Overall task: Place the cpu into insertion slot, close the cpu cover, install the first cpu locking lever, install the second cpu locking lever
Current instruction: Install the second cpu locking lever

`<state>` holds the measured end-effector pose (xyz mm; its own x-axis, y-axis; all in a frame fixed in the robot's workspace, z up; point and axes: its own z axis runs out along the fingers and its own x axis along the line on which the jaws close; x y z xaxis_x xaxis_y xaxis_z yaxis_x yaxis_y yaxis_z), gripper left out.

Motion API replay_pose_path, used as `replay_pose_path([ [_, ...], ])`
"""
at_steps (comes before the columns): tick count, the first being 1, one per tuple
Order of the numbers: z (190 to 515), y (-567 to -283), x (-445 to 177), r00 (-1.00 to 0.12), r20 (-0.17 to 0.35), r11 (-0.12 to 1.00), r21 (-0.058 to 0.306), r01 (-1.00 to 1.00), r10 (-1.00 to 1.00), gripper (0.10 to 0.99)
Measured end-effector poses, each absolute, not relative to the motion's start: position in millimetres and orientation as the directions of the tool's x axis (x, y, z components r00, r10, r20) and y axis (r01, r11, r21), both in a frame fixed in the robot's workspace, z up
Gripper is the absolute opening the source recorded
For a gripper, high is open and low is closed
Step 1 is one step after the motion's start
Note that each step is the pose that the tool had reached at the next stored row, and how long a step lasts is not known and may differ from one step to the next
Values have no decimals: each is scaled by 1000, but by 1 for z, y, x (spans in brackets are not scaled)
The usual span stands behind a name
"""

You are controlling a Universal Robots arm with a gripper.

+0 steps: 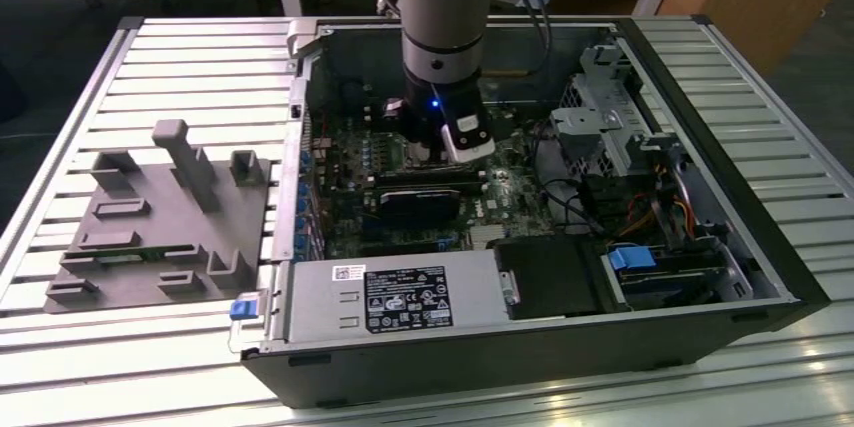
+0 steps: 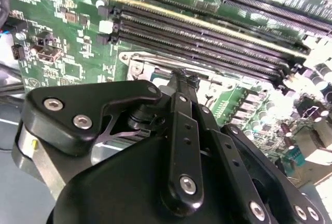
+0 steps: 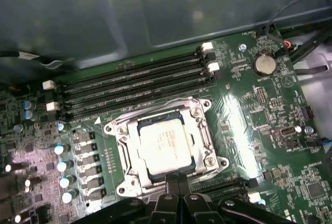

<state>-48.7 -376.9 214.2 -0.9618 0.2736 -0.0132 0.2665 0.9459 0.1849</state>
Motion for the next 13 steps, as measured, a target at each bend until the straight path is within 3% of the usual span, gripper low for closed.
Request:
replay_pose_path([
  [6,214,-354,-49,-962,-17,948,172,266,273,106],
  [13,214,-353,-49,-962,-18,949,168,266,273,106],
])
